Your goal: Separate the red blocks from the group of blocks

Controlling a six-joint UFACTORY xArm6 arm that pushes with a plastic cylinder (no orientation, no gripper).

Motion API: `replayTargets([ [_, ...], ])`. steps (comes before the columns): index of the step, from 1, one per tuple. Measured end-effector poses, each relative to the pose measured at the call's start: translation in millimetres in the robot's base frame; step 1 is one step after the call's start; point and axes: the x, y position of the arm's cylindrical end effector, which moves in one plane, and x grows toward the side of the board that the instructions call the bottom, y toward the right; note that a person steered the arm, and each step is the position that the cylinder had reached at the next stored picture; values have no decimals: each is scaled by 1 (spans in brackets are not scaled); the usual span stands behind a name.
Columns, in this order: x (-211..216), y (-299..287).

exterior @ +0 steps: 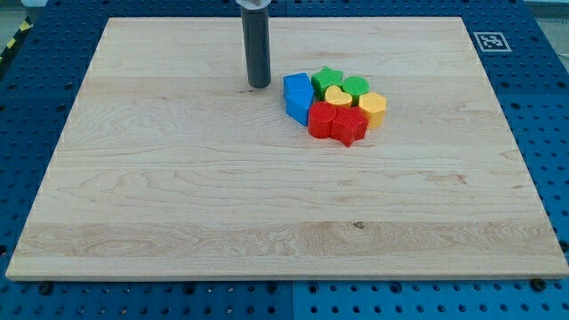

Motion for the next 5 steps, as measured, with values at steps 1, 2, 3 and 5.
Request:
replayTargets([
  [1, 29, 1],
  [2, 57, 25],
  [3, 65, 65],
  [5, 67, 107],
])
